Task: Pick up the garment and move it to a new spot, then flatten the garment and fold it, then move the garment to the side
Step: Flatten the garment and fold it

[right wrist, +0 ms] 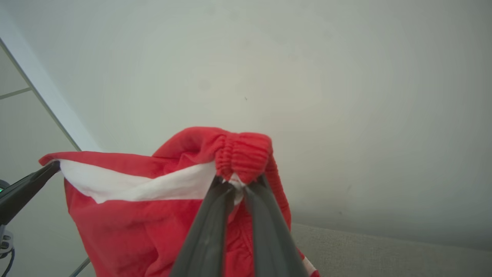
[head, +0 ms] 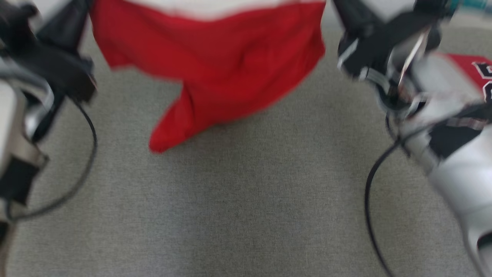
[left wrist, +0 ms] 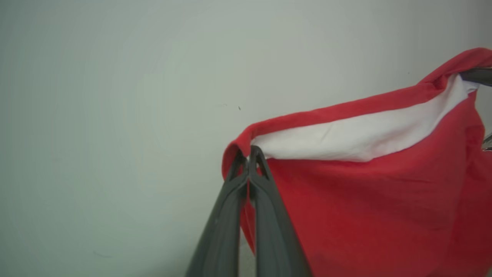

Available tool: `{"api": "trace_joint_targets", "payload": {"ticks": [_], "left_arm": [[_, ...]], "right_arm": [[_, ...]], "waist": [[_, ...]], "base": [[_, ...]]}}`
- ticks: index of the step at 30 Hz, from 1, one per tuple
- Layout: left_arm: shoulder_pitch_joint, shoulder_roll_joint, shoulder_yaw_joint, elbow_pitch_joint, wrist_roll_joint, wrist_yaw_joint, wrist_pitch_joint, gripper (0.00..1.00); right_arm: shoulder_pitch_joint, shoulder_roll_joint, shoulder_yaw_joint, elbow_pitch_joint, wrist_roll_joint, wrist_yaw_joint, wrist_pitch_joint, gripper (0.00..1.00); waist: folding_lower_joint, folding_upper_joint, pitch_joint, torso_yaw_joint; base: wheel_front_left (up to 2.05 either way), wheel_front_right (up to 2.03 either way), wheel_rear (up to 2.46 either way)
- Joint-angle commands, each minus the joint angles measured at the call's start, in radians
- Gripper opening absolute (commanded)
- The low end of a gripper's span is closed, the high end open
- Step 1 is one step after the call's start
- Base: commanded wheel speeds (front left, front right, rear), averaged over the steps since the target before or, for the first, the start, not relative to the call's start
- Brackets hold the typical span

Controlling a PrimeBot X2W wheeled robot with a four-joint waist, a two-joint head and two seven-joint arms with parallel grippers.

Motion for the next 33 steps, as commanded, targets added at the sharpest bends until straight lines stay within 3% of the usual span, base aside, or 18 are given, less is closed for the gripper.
{"api": "trace_joint_targets", "payload": {"ticks": [1, 5, 9, 17, 26, 33], "left_arm": [[-0.093, 0.015, -0.014, 0.033, -0.021, 0.001, 0.009, 0.00], [-0.367, 0.019, -0.022, 0.160, -0.058, 0.001, 0.006, 0.00], [-0.549, -0.006, -0.026, 0.261, -0.066, 0.002, -0.019, 0.00], [-0.731, -0.067, -0.059, 0.380, -0.034, 0.001, -0.091, 0.00], [-0.687, -0.075, -0.077, 0.465, -0.033, 0.003, -0.182, 0.00], [-0.498, -0.039, -0.060, 0.362, -0.038, 0.022, -0.220, 0.00]], "right_arm": [[-0.098, 0.012, -0.012, 0.046, 0.037, 0.000, 0.018, 0.00], [-0.357, 0.050, -0.067, 0.213, 0.118, 0.000, 0.033, 0.00], [-0.519, 0.088, -0.090, 0.358, 0.130, 0.000, 0.029, 0.00], [-0.695, 0.140, -0.103, 0.502, 0.116, 0.000, -0.038, 0.00], [-0.651, 0.099, 0.019, 0.447, 0.105, 0.000, -0.068, 0.00], [-0.482, 0.011, 0.170, 0.262, 0.148, 0.000, -0.108, 0.00]], "waist": [[-0.0002, -0.0001, 0.102, -0.026], [-0.0002, -0.0001, 0.179, -0.024], [-0.0002, -0.0001, 0.199, -0.019], [-0.0002, -0.0001, 0.232, 0.000], [-0.0002, -0.0001, 0.314, 0.006], [-0.0002, -0.0001, 0.305, -0.001]], "base": [[0.00, 0.00, 0.00], [0.00, 0.00, 0.00], [0.00, 0.00, 0.00], [0.00, 0.00, 0.00], [0.00, 0.00, 0.00], [0.00, 0.00, 0.00]]}}
